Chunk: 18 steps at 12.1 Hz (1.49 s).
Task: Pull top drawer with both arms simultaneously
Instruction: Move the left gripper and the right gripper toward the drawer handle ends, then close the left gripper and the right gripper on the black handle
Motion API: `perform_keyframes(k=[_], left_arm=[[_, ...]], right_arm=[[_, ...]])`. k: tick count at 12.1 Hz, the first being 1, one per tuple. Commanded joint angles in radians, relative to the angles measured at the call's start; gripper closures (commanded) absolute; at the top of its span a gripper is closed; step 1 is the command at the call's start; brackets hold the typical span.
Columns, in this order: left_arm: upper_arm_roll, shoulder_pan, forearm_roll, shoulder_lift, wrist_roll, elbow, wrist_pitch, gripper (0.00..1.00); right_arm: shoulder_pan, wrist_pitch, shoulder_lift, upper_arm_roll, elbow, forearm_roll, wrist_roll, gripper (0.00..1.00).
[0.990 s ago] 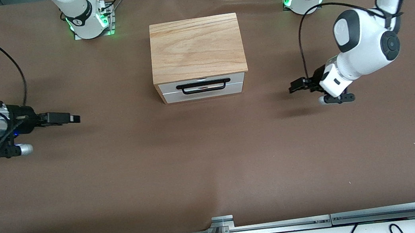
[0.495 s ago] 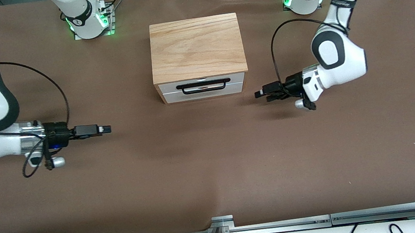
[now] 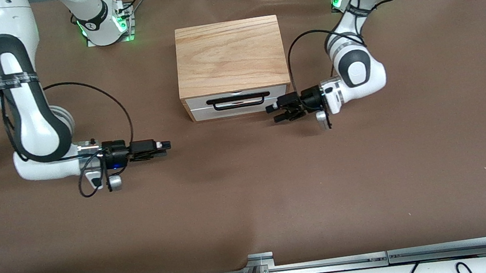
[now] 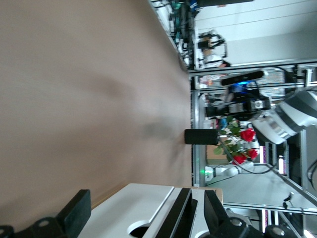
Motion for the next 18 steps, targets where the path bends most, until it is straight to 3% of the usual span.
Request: perform_keyframes(k=[1,5,10,18], left_arm=[[-0.05,0.01,-0.053,0.011,0.067,0.015,-0.015,0.0],[-0.081,0.02,-0.048,-0.021,0.127,-0.032,-0.037,0.0],[-0.075,0.06,-0.035,0.008,0.19,-0.075,-0.228,0.04],[-0.058,0.065,-0.028,0.057,0.143,-0.091,-0.231,0.17]], right_arm=[[0.055,0.023,0.002,-0.003,-0.049,0.118,-0.091,0.0],[0.139,0.04,0.002,-0.003,-0.143,0.316,-0.255,0.0],[0.238,0.026,0.047,-0.003,-0.177,0.466,-0.43,0.0],[0.258,-0.072,0.047,-0.005,-0.296,0.462,-0.585,0.0]])
